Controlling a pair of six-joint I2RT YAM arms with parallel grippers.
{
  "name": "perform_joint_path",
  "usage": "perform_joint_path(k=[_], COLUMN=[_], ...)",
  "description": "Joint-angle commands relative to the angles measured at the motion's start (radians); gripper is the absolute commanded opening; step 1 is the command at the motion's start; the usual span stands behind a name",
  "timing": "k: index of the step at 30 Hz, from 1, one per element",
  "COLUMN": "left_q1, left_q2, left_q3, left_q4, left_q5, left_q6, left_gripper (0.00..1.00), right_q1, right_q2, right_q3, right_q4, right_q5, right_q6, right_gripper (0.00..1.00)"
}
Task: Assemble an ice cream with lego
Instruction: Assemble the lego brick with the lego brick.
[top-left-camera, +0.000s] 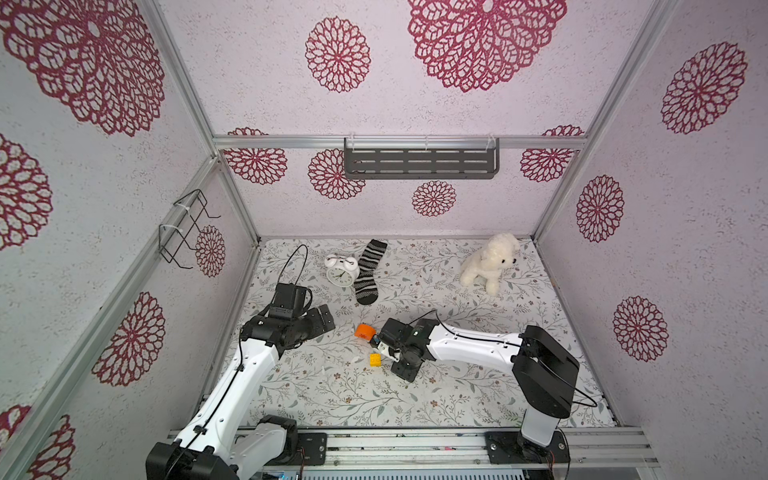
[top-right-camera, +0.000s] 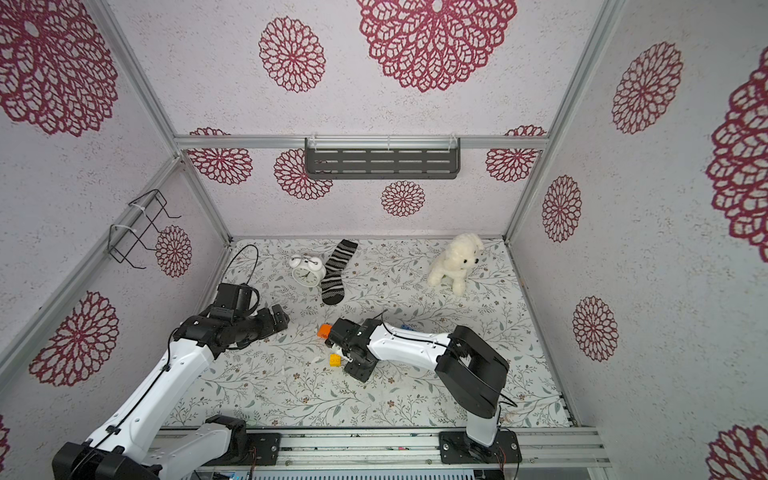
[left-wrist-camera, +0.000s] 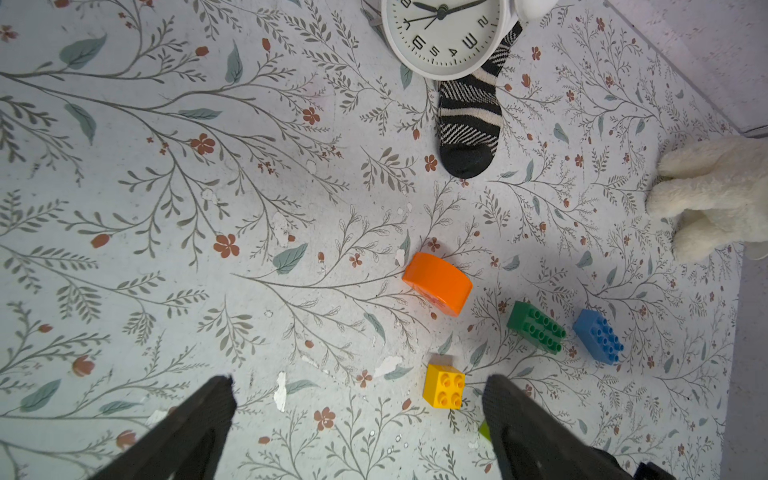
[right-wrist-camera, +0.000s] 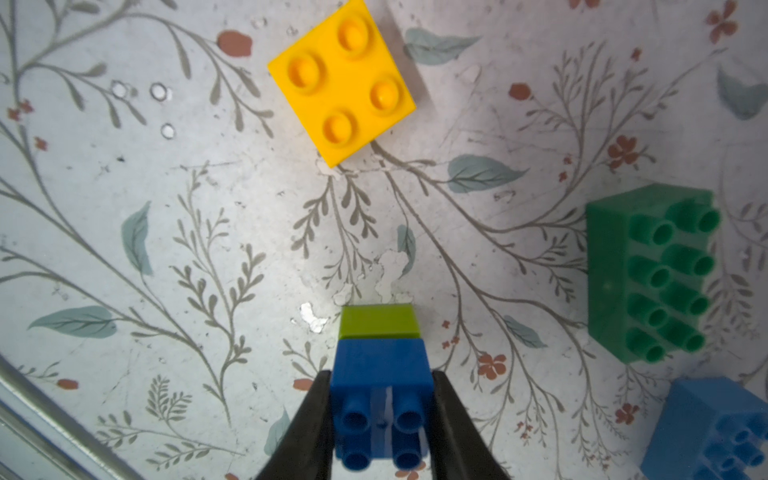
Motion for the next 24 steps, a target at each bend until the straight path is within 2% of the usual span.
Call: perform_joint_path(k=[1,14,24], left_q1=[0.008,0.008,0.008], left_q2=[0.004,-0.002,-0.002], left_q3=[0.021,0.025,0.021], left_q4=[-0.022,-0.048,-0.051], left_q5=[0.013,0.018,0.015], left_q6=[0.017,0.035,0.04], left_gripper=[0.98,0.98,0.98], right_q1=[-0.002,-0.007,-0.01], right_q2=[0.001,0.047,0.036], right_q3=[-0.034,-0.043,-0.001], right_q4=[-0.008,-0.026,-0.058], right_q5=[-0.04,-0.044,-0.02], right_q6=[-0.006,-0.006,-0.014], right_gripper=[0.26,0.25,0.28])
